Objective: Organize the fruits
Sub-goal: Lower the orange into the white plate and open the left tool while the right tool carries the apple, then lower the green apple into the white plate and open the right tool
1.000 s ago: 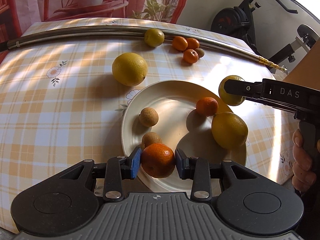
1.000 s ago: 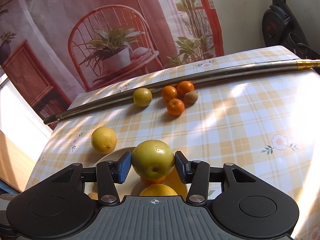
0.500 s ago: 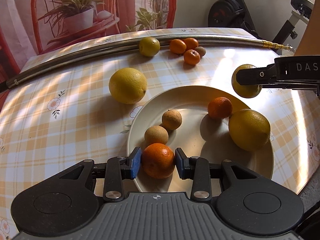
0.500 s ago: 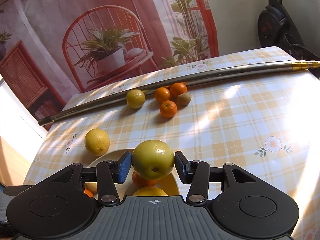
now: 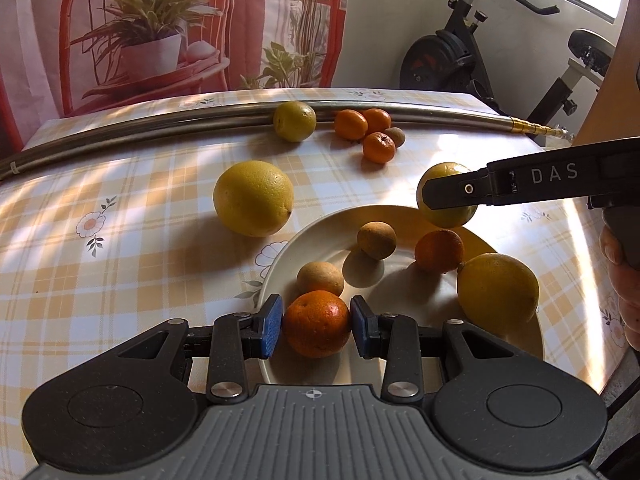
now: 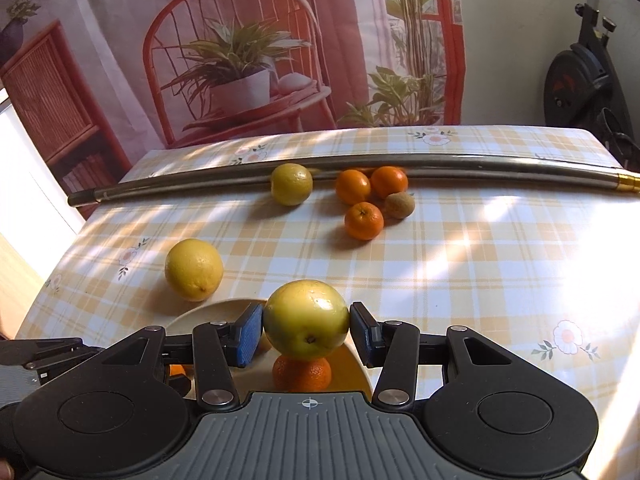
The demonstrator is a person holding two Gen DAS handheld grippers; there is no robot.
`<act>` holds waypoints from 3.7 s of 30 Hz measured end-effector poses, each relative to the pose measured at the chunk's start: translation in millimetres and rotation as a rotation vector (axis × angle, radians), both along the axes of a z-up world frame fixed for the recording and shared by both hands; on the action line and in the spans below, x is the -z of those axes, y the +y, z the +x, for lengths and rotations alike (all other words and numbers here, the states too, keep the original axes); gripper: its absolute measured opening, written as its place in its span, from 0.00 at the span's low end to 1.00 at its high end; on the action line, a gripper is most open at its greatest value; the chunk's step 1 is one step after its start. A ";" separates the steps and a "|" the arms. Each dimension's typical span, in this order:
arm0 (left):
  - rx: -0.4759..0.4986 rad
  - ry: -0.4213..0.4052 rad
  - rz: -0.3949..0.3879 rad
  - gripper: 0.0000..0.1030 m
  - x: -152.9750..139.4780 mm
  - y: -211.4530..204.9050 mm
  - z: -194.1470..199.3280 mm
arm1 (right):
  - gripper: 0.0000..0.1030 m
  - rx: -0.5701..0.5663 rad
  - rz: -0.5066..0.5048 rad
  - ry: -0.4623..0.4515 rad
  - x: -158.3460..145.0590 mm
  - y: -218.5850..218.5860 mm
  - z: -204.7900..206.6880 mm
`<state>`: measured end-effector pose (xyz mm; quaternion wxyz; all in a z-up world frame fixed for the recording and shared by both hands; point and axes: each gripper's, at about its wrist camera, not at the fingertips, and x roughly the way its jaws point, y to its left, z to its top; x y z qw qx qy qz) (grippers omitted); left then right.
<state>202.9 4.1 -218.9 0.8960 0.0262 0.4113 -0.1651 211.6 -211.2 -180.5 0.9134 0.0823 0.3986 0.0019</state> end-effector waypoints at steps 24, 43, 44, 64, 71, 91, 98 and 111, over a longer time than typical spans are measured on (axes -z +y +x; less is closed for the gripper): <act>0.102 -0.042 -0.083 0.38 13.7 -4.3 24.8 | 0.42 0.064 -0.048 0.016 -6.1 -3.0 -4.5; 0.138 -0.035 -0.133 0.43 9.5 -1.5 26.3 | 0.42 0.089 -0.016 0.000 -10.3 -11.1 -16.7; 0.133 -0.041 -0.146 0.43 6.5 1.5 25.1 | 0.42 0.082 -0.014 -0.001 -11.7 -9.9 -17.9; -0.133 -0.081 -0.140 0.43 -24.5 67.0 -9.8 | 0.42 -0.228 0.011 0.167 15.2 61.8 -7.4; -0.205 -0.096 -0.201 0.43 -32.3 85.7 -17.3 | 0.42 -0.316 0.032 0.200 22.3 80.6 5.6; -0.201 -0.082 -0.187 0.43 -31.0 80.6 -23.4 | 0.43 -0.313 0.089 0.122 13.8 75.7 16.8; -0.208 -0.071 -0.191 0.43 -32.4 80.5 -26.9 | 0.43 -0.202 0.123 0.006 -12.9 37.0 7.9; -0.208 -0.154 -0.121 0.43 -65.1 68.4 -13.2 | 0.44 0.080 0.052 -0.162 -32.8 -47.8 -18.9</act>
